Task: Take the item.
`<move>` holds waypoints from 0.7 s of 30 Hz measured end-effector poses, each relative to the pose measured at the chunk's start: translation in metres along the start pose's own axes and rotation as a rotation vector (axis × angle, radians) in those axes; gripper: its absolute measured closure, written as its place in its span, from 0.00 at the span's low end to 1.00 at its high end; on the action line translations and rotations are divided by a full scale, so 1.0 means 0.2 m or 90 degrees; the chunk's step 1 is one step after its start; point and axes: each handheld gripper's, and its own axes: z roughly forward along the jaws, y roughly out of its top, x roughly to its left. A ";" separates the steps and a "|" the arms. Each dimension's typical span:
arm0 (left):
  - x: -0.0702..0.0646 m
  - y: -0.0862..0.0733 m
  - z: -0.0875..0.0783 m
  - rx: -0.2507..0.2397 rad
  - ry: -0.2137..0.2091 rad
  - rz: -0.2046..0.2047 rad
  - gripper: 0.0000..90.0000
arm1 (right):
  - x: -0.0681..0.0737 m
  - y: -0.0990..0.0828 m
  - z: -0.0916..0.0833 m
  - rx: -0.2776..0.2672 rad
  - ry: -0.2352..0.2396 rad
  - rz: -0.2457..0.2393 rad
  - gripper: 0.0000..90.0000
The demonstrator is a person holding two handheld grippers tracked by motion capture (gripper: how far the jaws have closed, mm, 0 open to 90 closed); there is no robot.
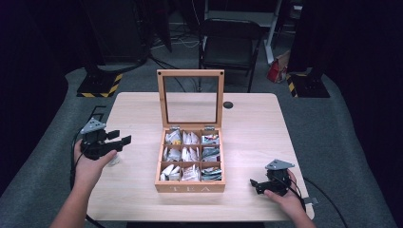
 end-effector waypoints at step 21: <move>-0.09 -0.18 0.07 0.009 -0.029 0.004 0.47 | 0.00 0.00 0.00 0.000 0.000 0.000 0.00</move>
